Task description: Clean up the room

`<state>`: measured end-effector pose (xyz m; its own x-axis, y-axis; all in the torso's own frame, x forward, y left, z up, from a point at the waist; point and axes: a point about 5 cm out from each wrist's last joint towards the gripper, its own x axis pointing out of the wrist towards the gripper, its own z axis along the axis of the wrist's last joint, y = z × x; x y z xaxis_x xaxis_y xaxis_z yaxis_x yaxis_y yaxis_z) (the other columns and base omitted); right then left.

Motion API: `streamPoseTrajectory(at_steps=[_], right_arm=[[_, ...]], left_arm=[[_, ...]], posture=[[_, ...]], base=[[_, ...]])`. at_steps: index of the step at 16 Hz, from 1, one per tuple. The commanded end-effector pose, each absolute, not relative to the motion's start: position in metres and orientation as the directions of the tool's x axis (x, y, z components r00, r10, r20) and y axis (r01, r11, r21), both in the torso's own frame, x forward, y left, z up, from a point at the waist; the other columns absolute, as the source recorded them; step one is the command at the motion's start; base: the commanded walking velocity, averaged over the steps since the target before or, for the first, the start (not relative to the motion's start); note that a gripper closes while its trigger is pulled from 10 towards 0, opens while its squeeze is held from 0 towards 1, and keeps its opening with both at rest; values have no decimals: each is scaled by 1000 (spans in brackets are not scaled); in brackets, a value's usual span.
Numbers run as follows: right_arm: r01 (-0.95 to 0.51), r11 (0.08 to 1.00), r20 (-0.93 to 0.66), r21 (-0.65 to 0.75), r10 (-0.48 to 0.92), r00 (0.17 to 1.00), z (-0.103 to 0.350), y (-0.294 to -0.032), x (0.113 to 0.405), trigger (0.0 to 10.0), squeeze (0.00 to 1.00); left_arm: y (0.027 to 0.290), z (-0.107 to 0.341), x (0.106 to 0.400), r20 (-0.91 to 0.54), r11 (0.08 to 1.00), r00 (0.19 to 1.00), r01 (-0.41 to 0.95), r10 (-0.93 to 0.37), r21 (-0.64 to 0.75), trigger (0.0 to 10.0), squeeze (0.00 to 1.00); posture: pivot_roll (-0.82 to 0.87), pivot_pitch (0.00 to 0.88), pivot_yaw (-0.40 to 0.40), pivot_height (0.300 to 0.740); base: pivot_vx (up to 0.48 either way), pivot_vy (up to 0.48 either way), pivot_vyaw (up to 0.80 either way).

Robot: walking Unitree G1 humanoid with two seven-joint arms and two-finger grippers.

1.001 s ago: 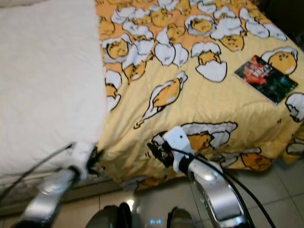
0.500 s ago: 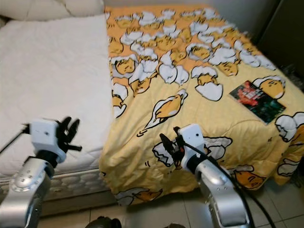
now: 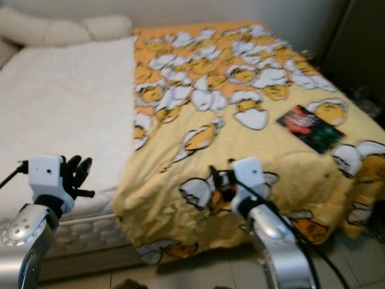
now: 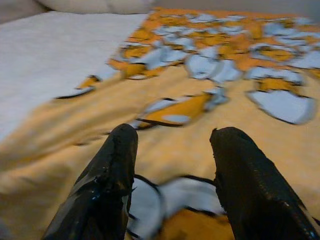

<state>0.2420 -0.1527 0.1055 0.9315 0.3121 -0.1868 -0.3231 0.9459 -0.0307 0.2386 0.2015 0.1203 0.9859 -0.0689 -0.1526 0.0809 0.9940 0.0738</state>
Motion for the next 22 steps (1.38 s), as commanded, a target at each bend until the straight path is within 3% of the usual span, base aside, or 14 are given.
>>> streamPoseTrajectory(at_steps=[1, 5, 6, 7, 8, 9, 12, 22], right_arm=[[-321, 946, -178, -40, 309, 934, 109, -151, 242, 10000, 0], [-277, 960, -180, -34, 267, 947, 109, -154, 243, 10000, 0], [-262, 965, -179, -35, 252, 951, 109, -155, 245, 10000, 0], [-231, 973, -181, -23, 223, 958, 107, -158, 246, 10000, 0], [-221, 975, -180, -6, 217, 959, 107, -158, 247, 10000, 98], [-211, 977, -179, 2, 208, 962, 107, -158, 248, 10000, 1000], [-201, 980, -192, -9, 195, 962, 104, -162, 252, 10000, 1000], [-124, 992, -180, -18, 119, 976, 108, -184, 270, 10000, 1000]], left_arm=[[207, 119, 237, -172, 993, 983, 74, -57, 96, 10000, 0], [203, 112, 233, -205, 993, 977, 73, -52, 93, 10000, 0], [203, 110, 232, -215, 994, 976, 68, -47, 90, 10000, 39], [202, 108, 232, -217, 993, 975, 67, -46, 94, 10000, 384], [202, 107, 232, -218, 994, 975, 64, -43, 90, 10000, 1000], [200, 107, 231, -219, 995, 975, 58, -38, 84, 10000, 1000], [201, 107, 231, -202, 993, 979, 20, 3, 114, 10000, 1000], [199, 110, 242, -168, 988, 986, 15, 12, 157, 10000, 1000]], posture=[[-55, 0, 73, 740], [-63, 0, 58, 740], [-68, 0, 52, 740], [-70, 0, 45, 740], [-72, 0, 39, 740], [-73, 0, 26, 740], [-63, 0, 0, 740], [-94, 0, -4, 740]], base=[[0, -394, 0], [0, -402, 0], [0, -420, 0], [0, -416, 0], [0, -420, 0], [0, -431, 0], [0, -436, 0], [0, -462, 800]])
